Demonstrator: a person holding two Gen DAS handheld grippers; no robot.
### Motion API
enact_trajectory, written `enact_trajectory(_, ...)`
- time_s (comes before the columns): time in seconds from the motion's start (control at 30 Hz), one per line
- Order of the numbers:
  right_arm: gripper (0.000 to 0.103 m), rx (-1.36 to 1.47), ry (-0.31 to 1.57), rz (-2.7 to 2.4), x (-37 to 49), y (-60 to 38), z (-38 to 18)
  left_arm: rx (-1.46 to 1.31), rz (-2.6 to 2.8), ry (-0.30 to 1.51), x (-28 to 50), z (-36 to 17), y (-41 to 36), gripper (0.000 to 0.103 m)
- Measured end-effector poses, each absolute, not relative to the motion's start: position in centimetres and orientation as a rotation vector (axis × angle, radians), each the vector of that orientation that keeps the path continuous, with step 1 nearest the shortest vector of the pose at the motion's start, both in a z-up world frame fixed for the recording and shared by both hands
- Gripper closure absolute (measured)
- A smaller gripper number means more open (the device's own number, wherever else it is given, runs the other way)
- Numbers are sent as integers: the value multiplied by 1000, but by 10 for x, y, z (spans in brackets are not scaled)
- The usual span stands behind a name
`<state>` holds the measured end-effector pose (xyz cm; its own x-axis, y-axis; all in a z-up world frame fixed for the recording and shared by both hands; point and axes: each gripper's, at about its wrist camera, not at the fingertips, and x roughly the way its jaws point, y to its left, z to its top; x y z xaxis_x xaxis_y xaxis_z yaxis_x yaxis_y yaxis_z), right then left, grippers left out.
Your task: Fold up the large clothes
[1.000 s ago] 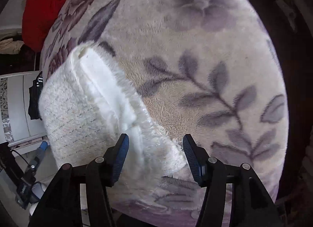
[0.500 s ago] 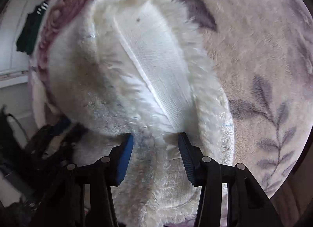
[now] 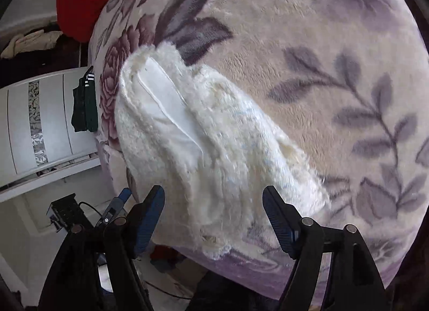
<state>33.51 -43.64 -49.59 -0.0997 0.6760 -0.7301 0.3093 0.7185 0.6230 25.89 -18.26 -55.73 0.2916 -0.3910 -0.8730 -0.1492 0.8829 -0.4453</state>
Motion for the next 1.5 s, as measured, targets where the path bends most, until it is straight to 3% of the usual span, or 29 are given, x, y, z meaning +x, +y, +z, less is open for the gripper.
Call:
enact_trajectory(0.17,26,851,1772,408,303,-404,-535,-429,-154,1290,242,-564,-200,23)
enact_trajectory(0.23,32,864,1742,418,299,-384,-541,-375,-144,1290,241,-565,-207,23)
enact_trajectory(0.27,65,838,1717,416,298,-375,-537,-360,-140,1295,241,-565,-208,23)
enact_trajectory(0.3,84,784,1707,410,297,-367,-533,-354,-141,1296,242,-565,-209,23)
enact_trajectory(0.53,86,617,1559,268,294,-397,-459,-549,-161,1238,238,-542,-184,23)
enact_trajectory(0.67,86,594,1618,160,305,-417,-496,-562,-145,1213,254,-545,-186,24)
enact_trajectory(0.77,85,622,1669,133,311,-426,-542,-490,-161,1301,269,-578,-203,24)
enact_trajectory(0.9,74,540,1760,113,320,-411,-578,-460,-169,1301,264,-596,-211,25)
enact_trajectory(0.97,68,537,1798,104,324,-414,-565,-446,-162,1282,264,-591,-208,34)
enact_trajectory(1.13,63,318,1626,82,349,-403,-462,-466,-148,1267,265,-591,-199,35)
enact_trajectory(1.23,63,261,1627,304,374,-347,-436,-466,-152,1255,260,-593,-199,35)
enact_trajectory(1.33,65,146,1683,430,401,-267,-462,-461,-163,1236,252,-595,-199,35)
enact_trajectory(1.4,66,-43,1733,401,415,-235,-512,-442,-149,1247,249,-601,-203,35)
enact_trajectory(1.5,65,-25,1830,370,427,-223,-577,-495,-124,1242,247,-609,-193,35)
